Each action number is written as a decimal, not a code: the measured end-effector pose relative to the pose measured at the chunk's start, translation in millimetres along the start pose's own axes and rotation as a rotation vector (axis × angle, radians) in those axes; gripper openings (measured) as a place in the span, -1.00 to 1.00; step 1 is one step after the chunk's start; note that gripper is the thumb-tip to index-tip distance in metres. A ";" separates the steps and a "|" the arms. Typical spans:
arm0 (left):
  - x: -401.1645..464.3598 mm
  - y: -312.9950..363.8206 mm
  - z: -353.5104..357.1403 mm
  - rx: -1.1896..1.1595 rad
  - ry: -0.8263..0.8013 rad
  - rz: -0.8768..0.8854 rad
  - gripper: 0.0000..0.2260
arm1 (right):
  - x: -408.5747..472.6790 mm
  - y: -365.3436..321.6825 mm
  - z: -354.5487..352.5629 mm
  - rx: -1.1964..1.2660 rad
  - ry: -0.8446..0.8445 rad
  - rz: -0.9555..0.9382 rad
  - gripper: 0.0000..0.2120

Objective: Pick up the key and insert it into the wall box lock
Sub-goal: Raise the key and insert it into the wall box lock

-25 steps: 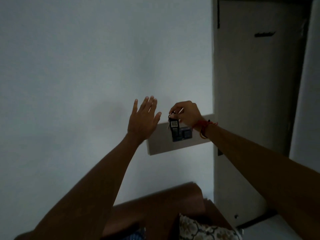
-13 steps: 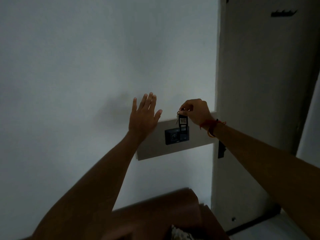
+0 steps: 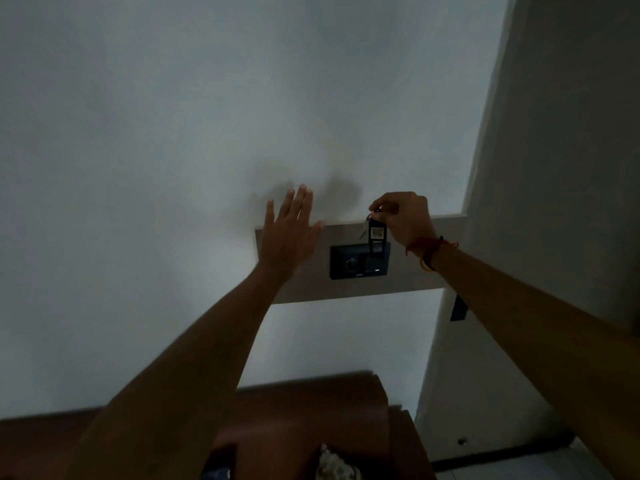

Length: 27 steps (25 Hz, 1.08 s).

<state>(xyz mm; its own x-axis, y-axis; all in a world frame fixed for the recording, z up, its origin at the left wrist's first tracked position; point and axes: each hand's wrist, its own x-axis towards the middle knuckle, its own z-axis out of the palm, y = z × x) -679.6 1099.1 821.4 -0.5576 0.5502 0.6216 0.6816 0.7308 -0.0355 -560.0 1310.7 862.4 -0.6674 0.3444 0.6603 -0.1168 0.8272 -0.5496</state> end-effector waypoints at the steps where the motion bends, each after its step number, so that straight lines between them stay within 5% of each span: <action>1: 1.6 5.8 9.3 -0.005 -0.008 -0.011 -0.37 | 5.3 11.0 2.8 0.001 0.001 -0.002 -0.90; 14: 8.4 49.2 83.4 0.025 -0.084 -0.217 -0.23 | 32.9 111.4 43.1 0.157 -0.123 -0.091 -0.84; 27: 7.7 48.1 93.6 0.018 -0.066 -0.228 -0.19 | 28.9 118.5 58.9 -0.358 -0.333 -0.458 -0.85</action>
<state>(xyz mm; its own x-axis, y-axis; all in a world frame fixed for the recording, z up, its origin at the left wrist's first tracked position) -695.4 1176.3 751.2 -0.7264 0.3951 0.5624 0.5262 0.8461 0.0852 -636.4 1392.5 786.2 -0.8067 -0.1842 0.5615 -0.2294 0.9733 -0.0103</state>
